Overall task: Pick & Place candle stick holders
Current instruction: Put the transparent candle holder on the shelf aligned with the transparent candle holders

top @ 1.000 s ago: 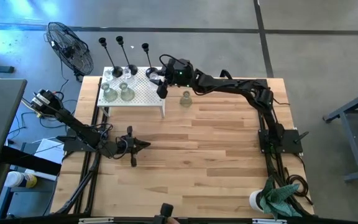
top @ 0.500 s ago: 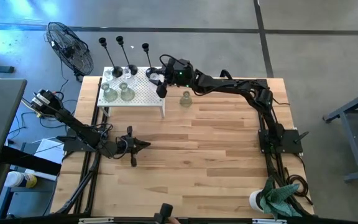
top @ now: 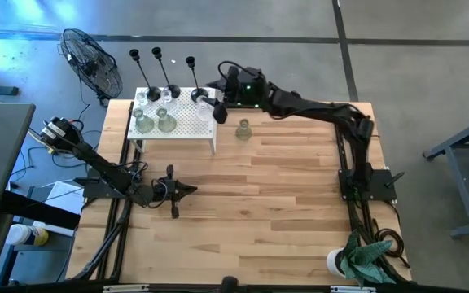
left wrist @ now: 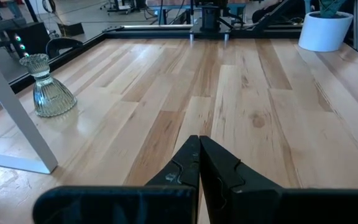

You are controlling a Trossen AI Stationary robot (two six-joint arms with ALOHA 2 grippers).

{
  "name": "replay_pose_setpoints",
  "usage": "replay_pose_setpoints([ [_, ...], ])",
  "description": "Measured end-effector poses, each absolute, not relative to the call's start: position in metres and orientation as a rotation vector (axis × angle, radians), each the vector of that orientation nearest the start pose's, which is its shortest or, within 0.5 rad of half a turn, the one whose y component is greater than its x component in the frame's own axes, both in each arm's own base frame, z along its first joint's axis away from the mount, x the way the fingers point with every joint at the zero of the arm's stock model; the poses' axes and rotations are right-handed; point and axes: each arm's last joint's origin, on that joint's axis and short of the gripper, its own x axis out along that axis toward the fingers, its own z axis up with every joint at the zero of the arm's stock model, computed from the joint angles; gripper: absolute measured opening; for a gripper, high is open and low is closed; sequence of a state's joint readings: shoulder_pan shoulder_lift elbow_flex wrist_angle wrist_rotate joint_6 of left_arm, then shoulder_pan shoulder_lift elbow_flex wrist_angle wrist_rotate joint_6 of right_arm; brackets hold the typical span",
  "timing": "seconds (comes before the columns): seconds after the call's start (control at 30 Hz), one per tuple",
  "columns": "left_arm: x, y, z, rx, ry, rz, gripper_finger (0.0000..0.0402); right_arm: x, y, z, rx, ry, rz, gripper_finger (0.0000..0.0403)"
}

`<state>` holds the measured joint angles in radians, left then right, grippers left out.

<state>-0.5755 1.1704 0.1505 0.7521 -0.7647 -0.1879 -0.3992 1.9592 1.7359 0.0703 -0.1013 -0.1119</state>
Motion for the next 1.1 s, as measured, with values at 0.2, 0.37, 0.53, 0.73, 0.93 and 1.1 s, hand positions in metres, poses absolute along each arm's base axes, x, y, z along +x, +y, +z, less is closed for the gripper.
replay_pose_setpoints([
  [0.2, 0.164, -0.082, 0.146, -0.024, 0.188, 0.203, 0.0001, 0.410, -0.162, 0.345, -0.076, 0.397, -0.290, 0.0170],
  [0.37, 0.164, -0.082, 0.147, -0.049, 0.178, 0.217, 0.0001, 0.425, -0.162, 0.308, -0.053, 0.511, -0.264, 0.0037],
  [0.53, 0.174, -0.084, 0.162, -0.168, 0.115, 0.259, 0.0001, 0.429, -0.148, 0.307, -0.087, 0.542, -0.253, 0.0023],
  [0.73, 0.208, -0.092, 0.207, -0.120, 0.178, 0.317, 0.0001, 0.414, -0.126, 0.310, -0.188, 0.574, -0.325, 0.0004],
  [0.93, 0.237, -0.059, 0.259, -0.098, 0.291, 0.533, 0.0001, 0.354, -0.110, 0.292, -0.103, 0.377, -0.358, 0.0003],
  [1.1, 0.251, -0.005, 0.284, -0.144, 0.272, 0.668, 0.0001, 0.288, -0.076, 0.273, -0.051, 0.249, -0.411, 0.0001],
])
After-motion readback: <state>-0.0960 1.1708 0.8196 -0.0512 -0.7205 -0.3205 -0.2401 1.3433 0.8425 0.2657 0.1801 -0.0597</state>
